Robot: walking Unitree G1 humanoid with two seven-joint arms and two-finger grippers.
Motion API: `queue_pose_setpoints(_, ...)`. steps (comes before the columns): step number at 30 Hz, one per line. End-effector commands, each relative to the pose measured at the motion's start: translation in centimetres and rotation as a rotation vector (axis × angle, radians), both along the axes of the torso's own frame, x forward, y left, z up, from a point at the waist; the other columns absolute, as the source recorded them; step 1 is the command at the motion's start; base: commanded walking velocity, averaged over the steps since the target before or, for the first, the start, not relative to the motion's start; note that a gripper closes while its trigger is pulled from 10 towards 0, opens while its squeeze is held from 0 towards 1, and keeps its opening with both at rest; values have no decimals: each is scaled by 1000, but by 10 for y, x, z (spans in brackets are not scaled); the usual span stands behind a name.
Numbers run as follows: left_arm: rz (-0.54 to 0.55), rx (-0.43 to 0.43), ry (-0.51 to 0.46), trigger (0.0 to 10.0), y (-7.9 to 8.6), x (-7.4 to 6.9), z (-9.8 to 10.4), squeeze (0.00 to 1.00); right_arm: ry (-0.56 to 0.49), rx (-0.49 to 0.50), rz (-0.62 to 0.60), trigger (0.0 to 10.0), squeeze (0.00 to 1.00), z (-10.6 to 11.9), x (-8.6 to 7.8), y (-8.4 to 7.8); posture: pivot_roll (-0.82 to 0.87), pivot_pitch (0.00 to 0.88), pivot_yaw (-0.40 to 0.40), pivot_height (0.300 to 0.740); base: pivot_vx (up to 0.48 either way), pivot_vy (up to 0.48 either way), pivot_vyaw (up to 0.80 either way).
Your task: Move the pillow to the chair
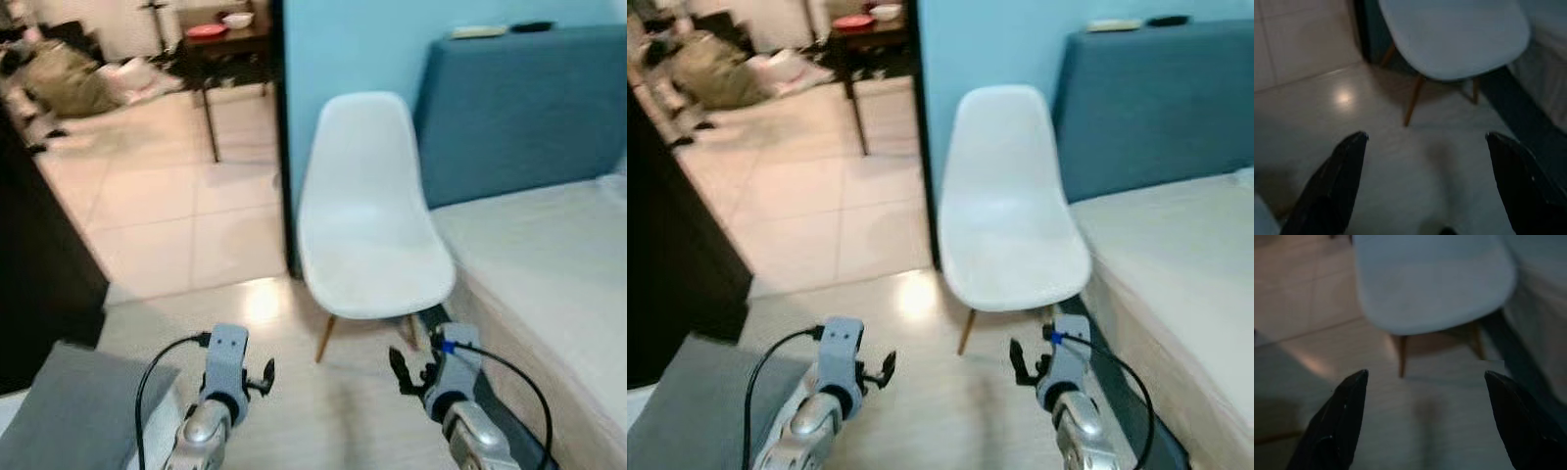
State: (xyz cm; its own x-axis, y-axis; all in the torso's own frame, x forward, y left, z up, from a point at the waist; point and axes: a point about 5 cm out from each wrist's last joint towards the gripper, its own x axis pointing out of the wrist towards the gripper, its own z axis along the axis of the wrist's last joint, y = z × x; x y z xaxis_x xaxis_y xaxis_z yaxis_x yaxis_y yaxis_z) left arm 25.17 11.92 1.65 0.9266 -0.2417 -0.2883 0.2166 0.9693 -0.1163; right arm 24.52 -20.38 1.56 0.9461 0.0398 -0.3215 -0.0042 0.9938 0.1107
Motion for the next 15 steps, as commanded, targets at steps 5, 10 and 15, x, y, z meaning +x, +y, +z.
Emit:
queue_pose_setpoints(5, 17, -36, 76, 10000, 13, -10, -9, 0, 24, 15, 42, 10000, 0, -1, -10, 14, -108, 0, 45, 740, 0, 0, -750)
queue_pose_setpoints(10, 59, -43, 179, 10000, 21, -6, -28, 0, 105, 31, -34, 10000, 0, -16, -9, -2, -117, 0, 49, 740, 0, 0, -747)
queue_pose_setpoints(15, 97, -17, 207, 10000, 34, -17, -36, 0, 137, 17, -46, 10000, 0, -22, -21, -7, -116, 0, 42, 740, 0, 0, -750)
